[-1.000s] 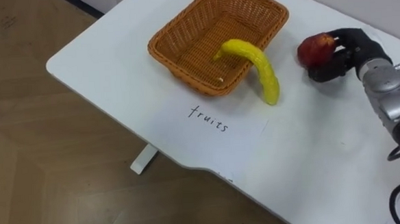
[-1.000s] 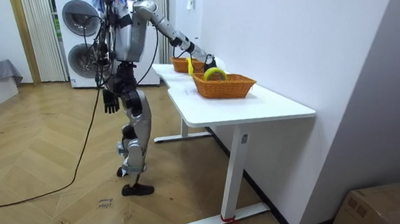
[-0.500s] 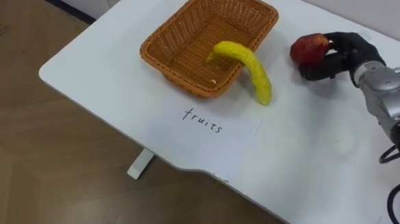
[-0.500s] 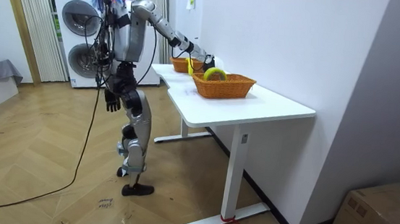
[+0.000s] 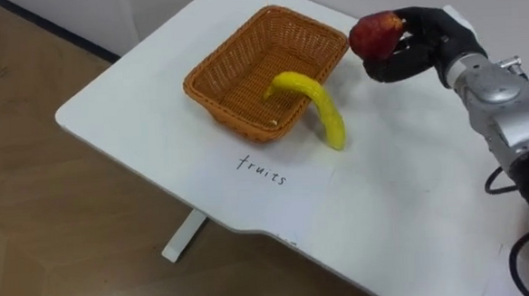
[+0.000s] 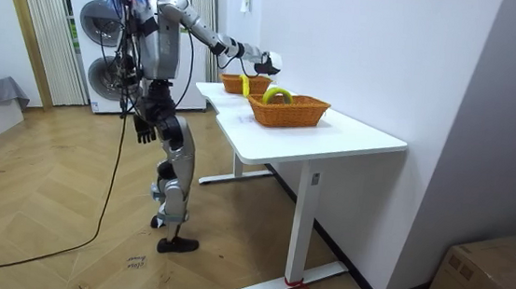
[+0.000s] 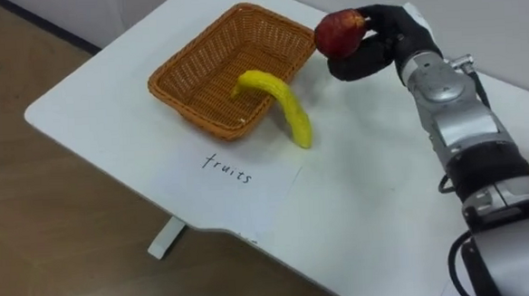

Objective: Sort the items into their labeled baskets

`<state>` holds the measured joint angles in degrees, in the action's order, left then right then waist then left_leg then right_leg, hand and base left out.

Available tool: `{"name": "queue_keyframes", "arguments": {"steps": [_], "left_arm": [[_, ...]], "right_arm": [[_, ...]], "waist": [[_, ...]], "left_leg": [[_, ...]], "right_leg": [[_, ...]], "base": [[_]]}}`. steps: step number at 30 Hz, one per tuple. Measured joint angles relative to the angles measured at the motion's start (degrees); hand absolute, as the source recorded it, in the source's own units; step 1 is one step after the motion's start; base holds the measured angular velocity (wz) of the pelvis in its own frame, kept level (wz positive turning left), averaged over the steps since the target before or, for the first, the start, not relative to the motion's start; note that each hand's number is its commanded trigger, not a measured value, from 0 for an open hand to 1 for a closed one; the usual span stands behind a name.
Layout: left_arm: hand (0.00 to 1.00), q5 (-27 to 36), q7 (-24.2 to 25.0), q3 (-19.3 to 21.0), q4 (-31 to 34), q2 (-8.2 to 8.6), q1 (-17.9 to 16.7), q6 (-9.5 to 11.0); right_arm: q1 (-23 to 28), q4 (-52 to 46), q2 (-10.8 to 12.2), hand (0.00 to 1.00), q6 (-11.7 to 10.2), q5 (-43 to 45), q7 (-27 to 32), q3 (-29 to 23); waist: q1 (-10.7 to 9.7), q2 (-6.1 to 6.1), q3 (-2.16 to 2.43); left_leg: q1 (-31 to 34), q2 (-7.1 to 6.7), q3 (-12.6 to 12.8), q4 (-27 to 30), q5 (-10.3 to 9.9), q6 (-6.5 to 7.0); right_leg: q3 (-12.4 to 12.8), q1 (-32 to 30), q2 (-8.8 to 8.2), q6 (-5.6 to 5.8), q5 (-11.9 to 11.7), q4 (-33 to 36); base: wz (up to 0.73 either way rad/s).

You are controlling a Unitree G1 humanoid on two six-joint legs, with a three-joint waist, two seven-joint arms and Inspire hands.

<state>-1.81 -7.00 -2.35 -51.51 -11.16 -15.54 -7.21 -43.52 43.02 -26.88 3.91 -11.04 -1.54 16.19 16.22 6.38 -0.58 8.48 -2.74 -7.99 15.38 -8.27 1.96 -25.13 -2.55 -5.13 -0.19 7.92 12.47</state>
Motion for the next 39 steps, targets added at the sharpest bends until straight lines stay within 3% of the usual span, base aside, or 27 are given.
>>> {"name": "queue_keyframes", "arguments": {"steps": [3, 9, 12, 20, 26, 32, 35, 39], "left_arm": [[0.0, -0.1, 0.0, 0.3, 1.0, 0.0, -1.5, -0.4], [0.0, 0.0, 0.0, 1.0, 2.5, 0.01, -2.7, -1.2], [0.0, 0.0, 0.1, 1.1, 3.5, 0.0, -3.0, -1.2], [0.0, -0.1, 2.8, 2.1, 4.2, -0.23, -3.4, -1.8], [0.0, -0.7, 2.8, 2.2, 4.6, -0.38, -3.5, -2.8], [0.0, -1.0, 2.8, 2.9, 4.6, -0.84, -4.1, -2.9], [0.0, -1.0, 2.8, 3.3, 4.6, -1.02, -4.5, -3.3], [0.0, -1.1, 3.4, 3.3, 4.6, -1.22, -4.5, -3.3]], "right_arm": [[0.2, -4.5, 0.1, 1.0, 0.8, 0.0, 0.1, 0.0], [0.3, -8.1, 1.4, 1.0, 0.9, 0.0, 0.1, 0.4], [0.3, -8.1, 1.5, 1.0, 1.1, 0.0, 0.0, 0.4], [0.4, -8.2, 2.7, 1.0, 1.3, 5.1, -0.8, 1.8], [0.4, -8.2, 2.7, 1.0, 3.7, 7.0, -1.1, 7.3], [0.4, -8.2, 3.4, 1.0, 3.7, 7.0, -1.1, 7.4], [0.4, -7.9, 4.0, 0.86, 3.7, 6.9, -1.1, 7.4], [0.4, -7.9, 4.6, 0.85, 3.7, 6.8, -1.1, 7.5]], "waist": [[-0.1, 0.34, 0.34], [1.0, 0.88, 0.51], [1.3, 1.05, 0.28], [3.1, 2.93, -0.48], [5.0, 3.59, -0.42], [6.3, 4.87, -0.51], [6.3, 5.2, -0.81], [6.3, 5.02, -0.95]], "left_leg": [[-0.6, 0.0, 0.1, -0.1, 0.0, -0.01], [-2.2, -0.06, -0.3, -0.6, 0.0, -0.02], [-2.3, -0.32, -1.2, -0.7, 0.0, -0.01], [-3.2, -0.3, -1.7, -1.9, 0.0, -0.04], [-3.2, -0.23, -1.9, -1.9, -0.2, -0.08], [-3.0, -0.22, -2.2, -1.9, -0.3, -0.14], [-3.1, -0.27, -2.4, -1.7, -0.4, -0.13], [-3.2, -0.36, -2.4, -1.5, -0.6, -0.07]], "right_leg": [[-0.2, 0.6, 0.02, 0.1, 0.1, -0.2], [-0.8, 2.9, 0.2, 0.3, 0.2, -1.3], [-1.8, 3.7, 0.23, 0.46, 0.2, -2.0], [-1.7, 3.7, 0.28, 0.6, 0.4, -1.9], [-1.7, 3.7, 0.35, 0.62, 0.4, -1.9], [-1.9, 3.9, 0.42, 0.62, 0.4, -1.9], [-1.9, 4.2, 0.45, 0.64, 0.4, -1.9], [-1.9, 4.4, 0.41, 0.65, 0.4, -1.9]], "base": [[0.03], [0.06], [0.17], [0.0], [0.0], [0.02], [0.04], [0.0]]}}
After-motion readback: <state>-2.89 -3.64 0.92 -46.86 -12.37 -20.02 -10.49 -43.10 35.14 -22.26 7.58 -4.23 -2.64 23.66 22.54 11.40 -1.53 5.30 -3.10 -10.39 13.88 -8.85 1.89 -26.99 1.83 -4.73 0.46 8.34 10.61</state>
